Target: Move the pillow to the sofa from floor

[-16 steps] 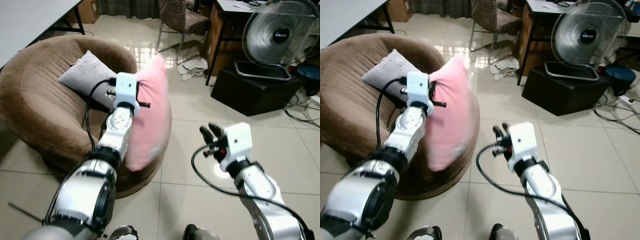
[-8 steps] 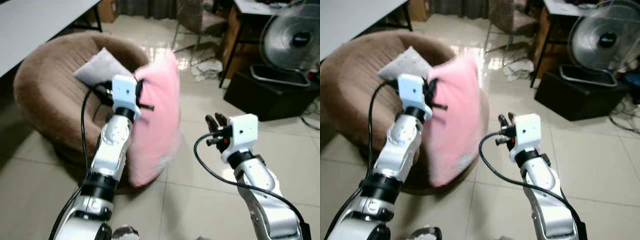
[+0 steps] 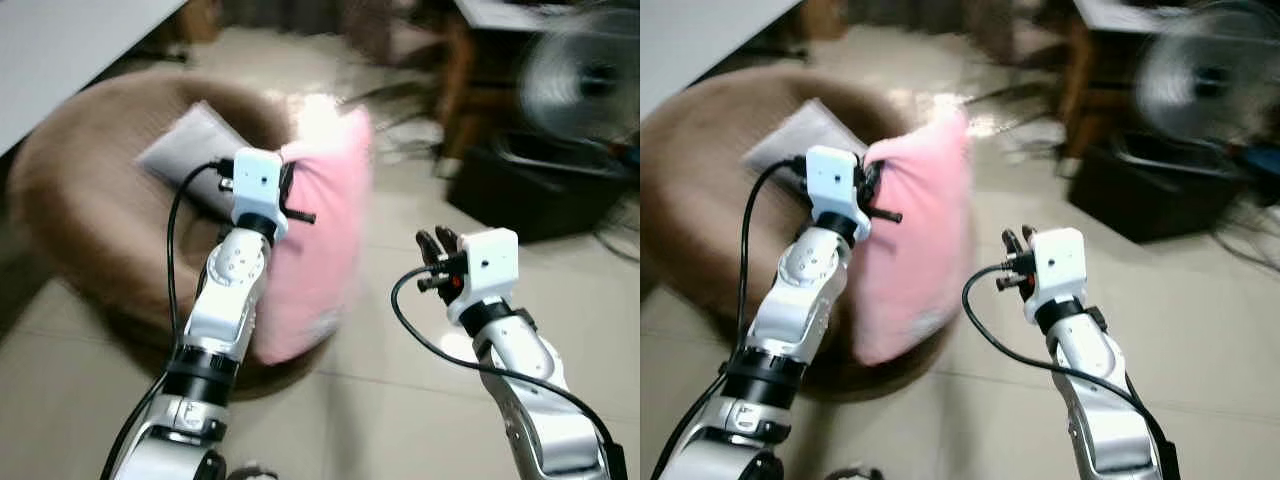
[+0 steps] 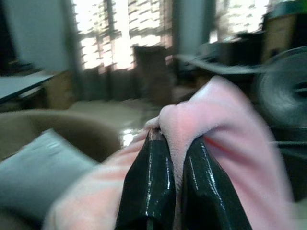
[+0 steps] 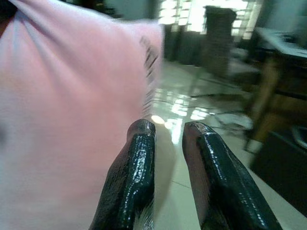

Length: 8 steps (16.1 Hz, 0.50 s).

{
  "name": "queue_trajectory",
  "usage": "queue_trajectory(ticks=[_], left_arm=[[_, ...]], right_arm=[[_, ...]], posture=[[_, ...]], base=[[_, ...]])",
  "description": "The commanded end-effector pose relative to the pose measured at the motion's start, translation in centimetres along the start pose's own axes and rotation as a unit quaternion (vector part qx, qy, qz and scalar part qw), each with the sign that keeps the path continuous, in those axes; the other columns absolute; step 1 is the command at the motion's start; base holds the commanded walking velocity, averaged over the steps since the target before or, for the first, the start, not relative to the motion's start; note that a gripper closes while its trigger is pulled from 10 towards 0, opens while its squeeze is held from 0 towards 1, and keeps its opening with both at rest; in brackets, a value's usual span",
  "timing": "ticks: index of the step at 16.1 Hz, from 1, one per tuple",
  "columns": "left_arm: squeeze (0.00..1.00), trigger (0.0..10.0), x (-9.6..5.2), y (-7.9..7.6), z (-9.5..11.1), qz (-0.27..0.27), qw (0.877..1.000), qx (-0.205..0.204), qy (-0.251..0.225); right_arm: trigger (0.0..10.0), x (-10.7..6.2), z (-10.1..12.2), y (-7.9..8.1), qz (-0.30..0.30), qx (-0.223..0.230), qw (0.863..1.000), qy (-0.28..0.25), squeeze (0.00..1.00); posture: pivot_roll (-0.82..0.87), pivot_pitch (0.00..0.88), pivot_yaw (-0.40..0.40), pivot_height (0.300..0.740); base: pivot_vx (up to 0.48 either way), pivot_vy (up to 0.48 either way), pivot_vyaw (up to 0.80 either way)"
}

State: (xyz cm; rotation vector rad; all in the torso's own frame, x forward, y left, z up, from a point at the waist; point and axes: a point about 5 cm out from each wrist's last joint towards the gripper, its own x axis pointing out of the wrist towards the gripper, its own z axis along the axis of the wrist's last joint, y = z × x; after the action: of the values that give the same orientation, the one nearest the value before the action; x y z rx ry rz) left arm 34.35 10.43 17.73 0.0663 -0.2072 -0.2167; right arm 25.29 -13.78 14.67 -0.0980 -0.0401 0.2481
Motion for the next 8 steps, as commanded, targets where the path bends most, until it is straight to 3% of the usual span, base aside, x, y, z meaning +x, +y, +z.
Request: queue_trajectory(ticks=[1,8], left_arm=[[0.00,10.0,0.33,0.66,1.63,0.013,0.999,0.009,-0.031],[0.00,10.0,0.51,0.36,1.28,-0.005,1.000,0.009,-0.017]], right_arm=[[10.0,0.24,0.08,0.29,0.008,0.001,1.000,-0.002,0.00],[10.0,0.16,-0.20,-0.14,-0.005,0.009,1.000,0.000,0.00]], posture=[[-0.07,0.034,0.019,0.740],[-0.07,0.036,0.027,0.740]], base=[[0.405,0.000,0.80],[0.397,0.000,0.75]])
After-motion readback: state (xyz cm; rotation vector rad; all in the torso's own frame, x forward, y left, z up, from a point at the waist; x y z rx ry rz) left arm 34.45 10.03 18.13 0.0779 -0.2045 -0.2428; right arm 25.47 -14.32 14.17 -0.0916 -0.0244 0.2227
